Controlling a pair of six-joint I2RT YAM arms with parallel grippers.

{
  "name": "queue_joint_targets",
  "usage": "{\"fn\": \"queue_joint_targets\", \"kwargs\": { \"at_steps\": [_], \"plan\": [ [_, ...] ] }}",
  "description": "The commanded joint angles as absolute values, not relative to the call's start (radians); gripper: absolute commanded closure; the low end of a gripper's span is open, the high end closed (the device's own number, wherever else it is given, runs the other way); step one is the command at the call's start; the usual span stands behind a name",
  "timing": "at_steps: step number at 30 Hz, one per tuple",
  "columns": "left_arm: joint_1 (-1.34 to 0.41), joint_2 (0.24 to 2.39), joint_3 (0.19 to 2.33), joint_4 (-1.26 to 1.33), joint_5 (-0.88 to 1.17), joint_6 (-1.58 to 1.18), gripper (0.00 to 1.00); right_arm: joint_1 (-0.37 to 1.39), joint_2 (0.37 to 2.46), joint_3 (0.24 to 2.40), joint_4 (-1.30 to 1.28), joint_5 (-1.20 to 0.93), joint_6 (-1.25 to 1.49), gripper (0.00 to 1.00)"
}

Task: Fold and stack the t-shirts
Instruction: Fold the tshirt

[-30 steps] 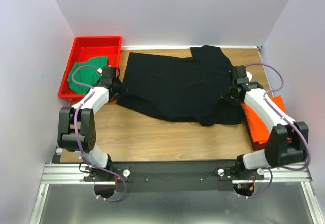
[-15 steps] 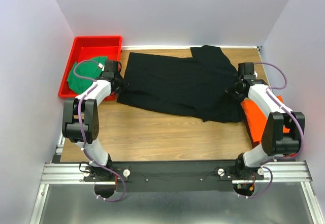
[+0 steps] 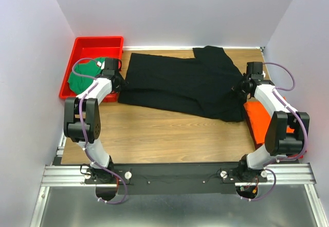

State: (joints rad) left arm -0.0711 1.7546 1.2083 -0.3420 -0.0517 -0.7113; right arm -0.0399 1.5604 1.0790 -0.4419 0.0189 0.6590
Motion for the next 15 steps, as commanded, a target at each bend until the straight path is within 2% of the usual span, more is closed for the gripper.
{"fn": "queue_joint_targets", "kwargs": {
  "at_steps": [1,15],
  "plan": [
    [-0.054,1.767,1.226,-0.356,-0.087,-0.706,1.00,-0.066,1.559,1.108,-0.403,-0.023,0.681,0.99],
    [-0.048,1.810,1.255,-0.341,-0.069,-0.683,1.00,-0.087,1.595,1.115,-0.371,-0.058,0.698,0.99]
  ]
}}
